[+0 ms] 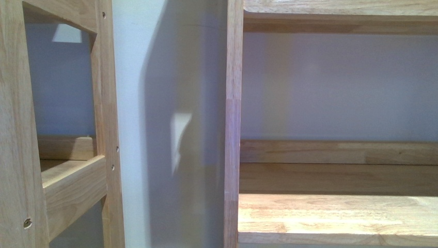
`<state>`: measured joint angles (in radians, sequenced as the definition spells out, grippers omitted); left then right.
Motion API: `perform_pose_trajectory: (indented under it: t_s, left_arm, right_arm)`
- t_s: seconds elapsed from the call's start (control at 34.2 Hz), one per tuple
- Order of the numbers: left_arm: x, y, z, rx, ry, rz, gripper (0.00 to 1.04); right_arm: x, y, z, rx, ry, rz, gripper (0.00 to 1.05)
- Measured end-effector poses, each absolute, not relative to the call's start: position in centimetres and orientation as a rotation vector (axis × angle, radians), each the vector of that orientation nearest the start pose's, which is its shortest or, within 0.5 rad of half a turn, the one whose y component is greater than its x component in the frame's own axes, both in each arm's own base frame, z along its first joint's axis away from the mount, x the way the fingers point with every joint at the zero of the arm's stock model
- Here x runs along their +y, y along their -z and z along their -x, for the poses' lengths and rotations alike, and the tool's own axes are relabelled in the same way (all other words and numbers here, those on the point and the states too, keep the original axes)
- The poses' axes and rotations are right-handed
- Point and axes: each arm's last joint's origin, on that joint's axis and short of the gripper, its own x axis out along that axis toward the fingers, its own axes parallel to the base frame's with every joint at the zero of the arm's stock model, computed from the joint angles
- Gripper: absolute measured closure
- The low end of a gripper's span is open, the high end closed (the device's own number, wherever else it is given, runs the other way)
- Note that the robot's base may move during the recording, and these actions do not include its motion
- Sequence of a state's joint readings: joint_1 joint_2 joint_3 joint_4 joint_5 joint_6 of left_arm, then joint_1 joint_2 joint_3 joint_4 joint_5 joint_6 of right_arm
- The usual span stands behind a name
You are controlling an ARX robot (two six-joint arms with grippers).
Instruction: Put away toys
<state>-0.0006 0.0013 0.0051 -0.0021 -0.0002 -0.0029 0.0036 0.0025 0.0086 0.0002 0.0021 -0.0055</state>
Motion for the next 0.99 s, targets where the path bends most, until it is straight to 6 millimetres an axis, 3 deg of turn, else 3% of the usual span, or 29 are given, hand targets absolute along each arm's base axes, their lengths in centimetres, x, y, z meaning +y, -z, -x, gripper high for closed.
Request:
perform_pose_trajectory:
  t_s: [0.06,0.32,0.73,0.99]
  left_arm:
    - [-0.01,-16.49,-9.75,-0.001,0.0,0.003,0.06]
    - [-0.01,-16.5,-9.75,-0.002,0.0,0.003,0.06]
    - [-0.01,-16.49,-9.75,-0.001,0.0,0.003,0.06]
    - [-0.01,-16.49,-9.75,-0.001,0.0,0.003,0.06]
  right_arm:
    - [0.03,-16.63,-9.73,-0.006,-0.002,0.006,0.99]
    - [0.03,-16.63,-9.73,-0.006,-0.001,0.006,0.58]
    - [0.03,-16.63,-9.73,-0.006,-0.002,0.004,0.04]
    - [0.03,-16.63,-9.73,-0.006,-0.001,0.004,0.06]
